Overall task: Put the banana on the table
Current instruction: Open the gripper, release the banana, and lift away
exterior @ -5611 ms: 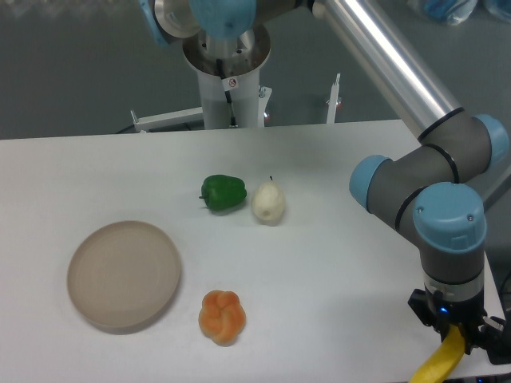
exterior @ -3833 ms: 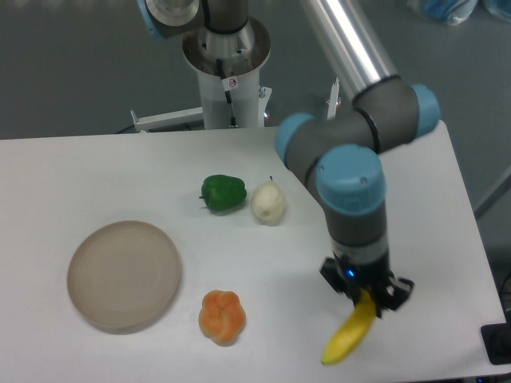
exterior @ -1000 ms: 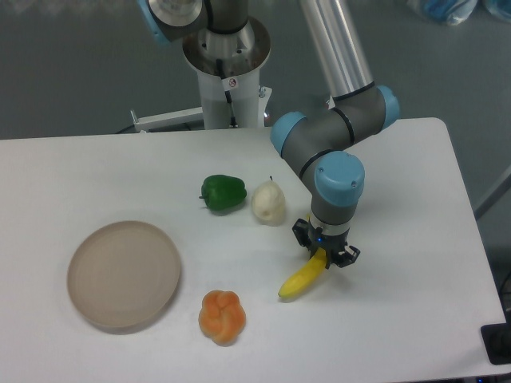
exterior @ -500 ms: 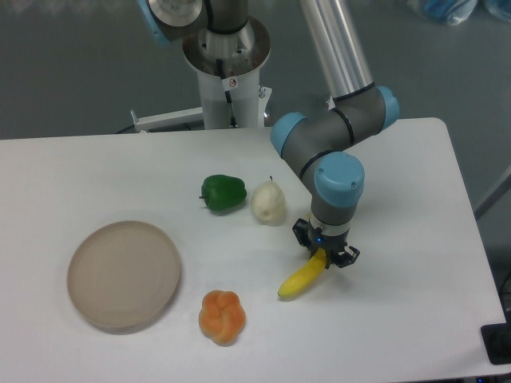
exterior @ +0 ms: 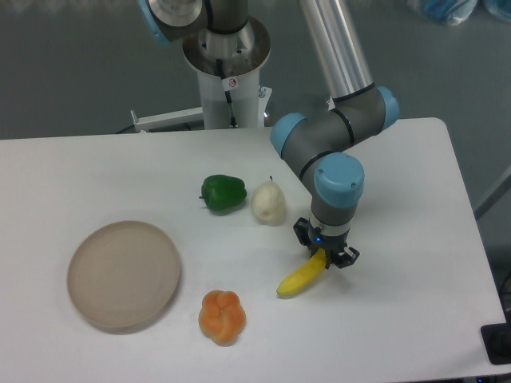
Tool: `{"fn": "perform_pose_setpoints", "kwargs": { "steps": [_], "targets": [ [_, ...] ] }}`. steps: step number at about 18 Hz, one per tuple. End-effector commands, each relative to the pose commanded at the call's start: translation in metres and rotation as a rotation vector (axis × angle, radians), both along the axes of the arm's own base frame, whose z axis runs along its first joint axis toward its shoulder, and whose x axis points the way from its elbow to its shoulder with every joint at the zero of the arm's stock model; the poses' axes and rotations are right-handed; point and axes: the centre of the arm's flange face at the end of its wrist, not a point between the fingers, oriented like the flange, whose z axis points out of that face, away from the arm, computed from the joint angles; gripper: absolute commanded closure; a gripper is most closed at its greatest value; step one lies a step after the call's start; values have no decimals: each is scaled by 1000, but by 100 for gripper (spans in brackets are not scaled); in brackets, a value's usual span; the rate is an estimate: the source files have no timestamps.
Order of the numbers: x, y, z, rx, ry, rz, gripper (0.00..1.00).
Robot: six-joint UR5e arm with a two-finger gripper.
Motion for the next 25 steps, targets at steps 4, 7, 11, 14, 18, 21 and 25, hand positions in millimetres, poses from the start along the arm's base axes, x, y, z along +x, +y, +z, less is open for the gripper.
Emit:
{"fn": "perform_pose_setpoints", "kwargs": {
  "steps": [4,7,11,14,18,21,25],
  "targets": [
    [-5,2,11,18,12,3,12],
    [-11,8,26,44,30,7,0],
    [-21,23,55,91,72,34,0],
    [-29,31,70,116,100,41,0],
    [-42,57,92,166,143,42,0],
    [-56,71,115,206,186,35,0],
    [-80,93,142,256,245,28,0]
  ]
}}
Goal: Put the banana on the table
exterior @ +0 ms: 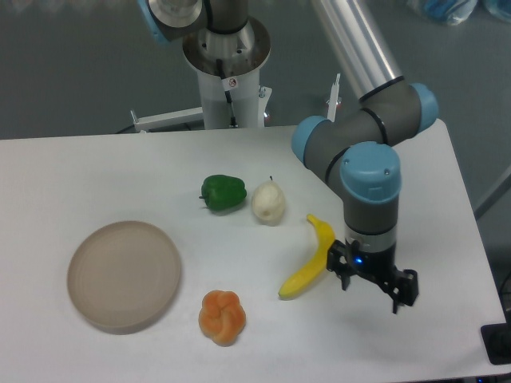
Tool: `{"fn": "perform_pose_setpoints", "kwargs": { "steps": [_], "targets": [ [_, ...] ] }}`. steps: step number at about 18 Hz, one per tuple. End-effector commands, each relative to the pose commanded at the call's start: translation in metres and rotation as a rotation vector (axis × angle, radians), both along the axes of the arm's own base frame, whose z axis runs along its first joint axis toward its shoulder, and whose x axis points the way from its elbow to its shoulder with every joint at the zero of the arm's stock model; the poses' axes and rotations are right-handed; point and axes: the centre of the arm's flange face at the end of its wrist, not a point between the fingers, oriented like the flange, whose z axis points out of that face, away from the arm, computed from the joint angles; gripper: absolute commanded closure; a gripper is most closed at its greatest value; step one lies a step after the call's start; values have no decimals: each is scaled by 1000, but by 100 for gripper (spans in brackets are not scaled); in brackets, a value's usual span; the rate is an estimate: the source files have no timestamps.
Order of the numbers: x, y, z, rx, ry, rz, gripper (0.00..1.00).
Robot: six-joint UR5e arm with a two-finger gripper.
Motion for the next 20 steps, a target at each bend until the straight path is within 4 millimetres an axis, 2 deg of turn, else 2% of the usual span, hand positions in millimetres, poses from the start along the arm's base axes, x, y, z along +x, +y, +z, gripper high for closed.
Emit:
{"fn": "perform_pose_setpoints", "kwargs": {
  "steps": [4,10,20],
  "targets": [
    [-8,0,11,-20,57,24,0],
    [-15,-5,12,-91,129,65,0],
    [-15,-5,10,-87,126,76,0]
  ]
}}
